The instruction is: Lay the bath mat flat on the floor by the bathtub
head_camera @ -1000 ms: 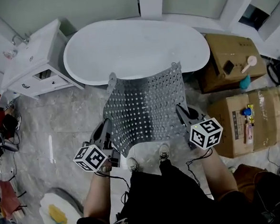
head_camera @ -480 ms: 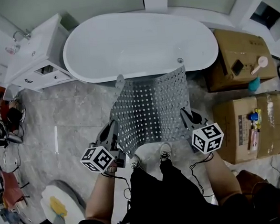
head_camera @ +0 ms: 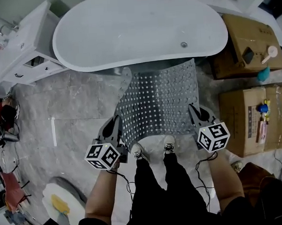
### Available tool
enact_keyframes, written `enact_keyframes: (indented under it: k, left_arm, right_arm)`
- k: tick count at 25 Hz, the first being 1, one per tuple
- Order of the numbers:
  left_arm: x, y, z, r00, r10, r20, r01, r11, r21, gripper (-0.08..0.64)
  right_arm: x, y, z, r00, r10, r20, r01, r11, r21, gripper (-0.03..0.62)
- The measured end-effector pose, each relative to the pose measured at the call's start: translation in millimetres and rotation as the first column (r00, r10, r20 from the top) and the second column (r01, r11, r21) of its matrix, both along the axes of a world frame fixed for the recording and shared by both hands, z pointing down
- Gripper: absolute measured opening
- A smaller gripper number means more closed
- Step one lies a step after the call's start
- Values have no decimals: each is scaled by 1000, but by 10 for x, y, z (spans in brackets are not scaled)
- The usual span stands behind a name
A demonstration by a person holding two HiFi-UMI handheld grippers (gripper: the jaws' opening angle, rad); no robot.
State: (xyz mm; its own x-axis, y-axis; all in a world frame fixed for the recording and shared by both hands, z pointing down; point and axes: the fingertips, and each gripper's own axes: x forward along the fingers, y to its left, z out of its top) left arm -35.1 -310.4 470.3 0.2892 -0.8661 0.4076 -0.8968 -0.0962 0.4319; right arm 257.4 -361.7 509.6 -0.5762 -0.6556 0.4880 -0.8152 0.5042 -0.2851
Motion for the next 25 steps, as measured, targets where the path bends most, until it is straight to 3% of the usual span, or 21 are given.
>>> enact_keyframes:
  k: [9, 25]
  left_arm:
    - [-319, -33, 807, 998, 31, 63, -28, 999, -39, 31]
    - [-669, -219, 2427, 989, 55, 140, -49, 998, -45, 31]
  right_arm:
    - [-285, 58, 705, 998, 47, -30, -48, 998, -33, 28]
    - [-520, -80, 2248, 994, 49, -95, -49, 999, 3, 29]
